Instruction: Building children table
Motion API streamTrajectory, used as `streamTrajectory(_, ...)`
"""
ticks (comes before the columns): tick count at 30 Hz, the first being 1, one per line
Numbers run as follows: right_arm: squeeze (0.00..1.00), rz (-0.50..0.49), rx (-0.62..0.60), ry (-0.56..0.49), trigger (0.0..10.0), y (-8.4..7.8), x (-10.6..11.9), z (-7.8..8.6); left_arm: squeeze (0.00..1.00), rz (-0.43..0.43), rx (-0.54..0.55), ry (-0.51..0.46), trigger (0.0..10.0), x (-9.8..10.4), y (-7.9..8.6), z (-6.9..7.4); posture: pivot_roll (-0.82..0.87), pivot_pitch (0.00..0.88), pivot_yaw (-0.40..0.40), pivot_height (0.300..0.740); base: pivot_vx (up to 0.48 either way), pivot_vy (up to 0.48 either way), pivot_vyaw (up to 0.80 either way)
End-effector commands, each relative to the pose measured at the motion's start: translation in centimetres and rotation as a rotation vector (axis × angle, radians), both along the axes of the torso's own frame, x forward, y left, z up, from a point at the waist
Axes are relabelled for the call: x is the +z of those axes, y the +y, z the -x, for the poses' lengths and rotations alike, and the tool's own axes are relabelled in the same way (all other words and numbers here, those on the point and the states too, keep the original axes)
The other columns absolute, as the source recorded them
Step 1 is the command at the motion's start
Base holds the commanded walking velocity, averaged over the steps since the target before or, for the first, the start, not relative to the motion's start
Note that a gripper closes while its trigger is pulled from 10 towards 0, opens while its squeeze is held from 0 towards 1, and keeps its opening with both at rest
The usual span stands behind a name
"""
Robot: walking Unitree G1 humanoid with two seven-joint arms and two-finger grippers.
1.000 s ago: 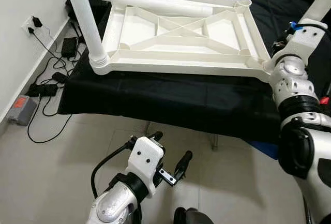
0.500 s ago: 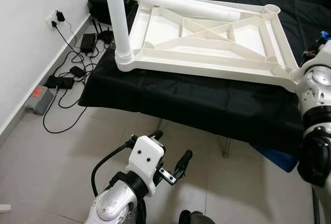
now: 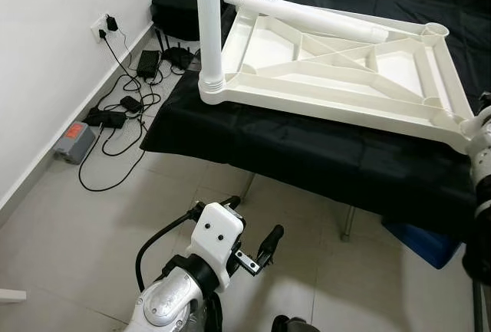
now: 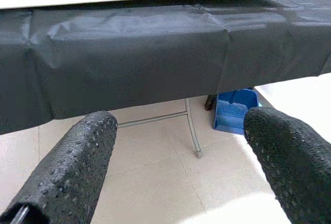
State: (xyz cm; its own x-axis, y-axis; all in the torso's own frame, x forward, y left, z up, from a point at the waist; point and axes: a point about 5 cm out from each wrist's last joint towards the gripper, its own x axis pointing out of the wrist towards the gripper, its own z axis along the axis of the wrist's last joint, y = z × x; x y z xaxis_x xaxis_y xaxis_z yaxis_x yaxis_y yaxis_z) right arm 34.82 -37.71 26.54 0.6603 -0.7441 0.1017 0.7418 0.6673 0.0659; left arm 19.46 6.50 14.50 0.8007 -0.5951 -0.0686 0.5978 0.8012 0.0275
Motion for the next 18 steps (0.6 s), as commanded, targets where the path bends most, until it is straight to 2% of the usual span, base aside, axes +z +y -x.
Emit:
streamTrajectory(1,0.0,0.091,-0.16,-0.014,0.0,-2.7,2.2,2.1,0.0,-0.018,-0.009,0.01,10.0,-0.4,-0.1,0.2,0.15,0.216,-0.088,0.74,0.0,0.0,0.0)
streamTrajectory(4,0.0,0.102,-0.173,-0.042,0.0,-3.1,3.2,2.5,0.0,-0.021,-0.005,0.01,10.0,-0.4,0.0,0.2,0.15,0.222,-0.083,0.74,0.0,0.0,0.0)
streamTrajectory(12,0.0,0.102,-0.158,-0.025,0.0,-3.0,3.1,2.3,0.0,-0.02,-0.007,0.01,10.0,-0.4,0.0,0.2,0.15,0.224,-0.088,0.74,0.0,0.0,0.0)
streamTrajectory(13,0.0,0.086,-0.126,0.06,0.0,-2.1,0.2,1.7,0.0,-0.021,-0.008,0.011,10.0,-0.4,0.0,0.2,0.15,0.226,-0.089,0.74,0.0,0.0,0.0)
streamTrajectory(14,0.0,0.086,-0.126,0.06,0.0,-2.1,0.2,1.7,0.0,-0.021,-0.008,0.011,10.0,-0.4,0.0,0.2,0.15,0.226,-0.089,0.74,0.0,0.0,0.0)
streamTrajectory(15,0.0,0.077,-0.1,0.1,1.3,-1.6,-1.0,1.4,0.0,-0.022,-0.007,0.011,10.0,-0.4,0.0,0.2,0.15,0.226,-0.089,0.74,0.0,0.0,0.0)
streamTrajectory(16,0.0,0.077,-0.1,0.1,1.3,-1.6,-1.0,1.4,0.0,-0.022,-0.007,0.011,10.0,-0.4,0.0,0.2,0.15,0.226,-0.089,0.74,0.0,0.0,0.0)
streamTrajectory(17,0.0,0.07,-0.082,0.129,0.0,-1.2,-2.1,1.2,0.0,-0.021,-0.007,0.011,10.0,-0.4,0.0,0.2,0.15,0.228,-0.088,0.74,0.0,0.0,0.0)
streamTrajectory(18,0.0,0.056,-0.066,0.147,0.0,-0.9,-2.8,1.0,0.0,-0.021,-0.007,0.012,10.0,-0.4,0.0,0.2,0.15,0.229,-0.084,0.74,0.0,0.0,0.0)
